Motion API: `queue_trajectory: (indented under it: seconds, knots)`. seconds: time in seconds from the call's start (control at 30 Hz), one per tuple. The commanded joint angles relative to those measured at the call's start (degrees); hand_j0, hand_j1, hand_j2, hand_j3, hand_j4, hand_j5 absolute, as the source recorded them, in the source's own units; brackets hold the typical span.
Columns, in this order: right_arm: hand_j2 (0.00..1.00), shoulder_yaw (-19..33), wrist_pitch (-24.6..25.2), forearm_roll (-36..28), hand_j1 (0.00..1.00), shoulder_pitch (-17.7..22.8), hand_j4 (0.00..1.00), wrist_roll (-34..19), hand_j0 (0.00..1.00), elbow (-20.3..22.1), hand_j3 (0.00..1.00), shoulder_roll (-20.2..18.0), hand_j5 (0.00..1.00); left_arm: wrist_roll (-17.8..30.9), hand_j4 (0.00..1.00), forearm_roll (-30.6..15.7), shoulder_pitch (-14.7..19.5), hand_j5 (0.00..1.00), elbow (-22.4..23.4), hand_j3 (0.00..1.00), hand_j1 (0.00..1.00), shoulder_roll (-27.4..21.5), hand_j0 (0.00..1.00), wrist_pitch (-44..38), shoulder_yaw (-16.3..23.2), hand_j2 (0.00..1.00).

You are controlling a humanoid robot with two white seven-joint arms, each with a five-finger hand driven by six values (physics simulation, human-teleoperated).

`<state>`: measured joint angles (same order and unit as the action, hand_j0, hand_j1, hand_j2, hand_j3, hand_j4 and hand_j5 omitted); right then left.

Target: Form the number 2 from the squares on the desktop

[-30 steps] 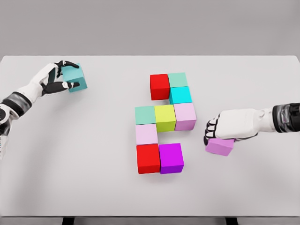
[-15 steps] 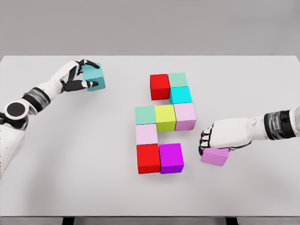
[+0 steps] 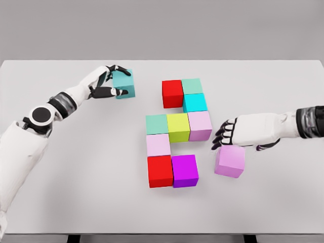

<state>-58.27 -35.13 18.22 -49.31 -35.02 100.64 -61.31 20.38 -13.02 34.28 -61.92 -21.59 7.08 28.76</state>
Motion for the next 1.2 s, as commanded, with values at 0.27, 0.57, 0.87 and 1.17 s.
queue_trajectory:
  seconds: [0.27,0.57,0.87,1.17]
  knots:
    - [1.00,8.7,0.1,-1.9,1.00,0.5,1.00,0.0,1.00,-4.0,1.00,-10.1,1.00,0.0,0.55,-0.2,-0.5,0.55,-0.8,0.55,0.55,2.5,0.55,-0.1,2.8,0.55]
    - [1.00,6.4,0.1,-3.6,1.00,4.4,1.00,0.0,1.00,-4.0,1.00,-16.4,1.00,-0.4,0.55,-0.2,-0.4,0.55,-0.3,0.55,0.55,5.5,0.55,-2.2,2.3,0.55]
    - [1.00,5.7,0.1,-3.3,1.00,5.4,1.00,0.0,1.00,-4.2,1.00,-17.7,1.00,-0.5,0.55,-0.1,-0.6,0.55,-0.2,0.55,0.55,5.5,0.55,-2.2,2.4,0.55]
    - [1.00,2.4,0.1,-3.2,1.00,5.3,1.00,0.0,1.00,-2.7,1.00,-15.2,1.00,-0.5,0.55,0.1,-0.4,0.55,0.0,0.55,0.55,6.6,0.55,-2.3,2.4,0.55]
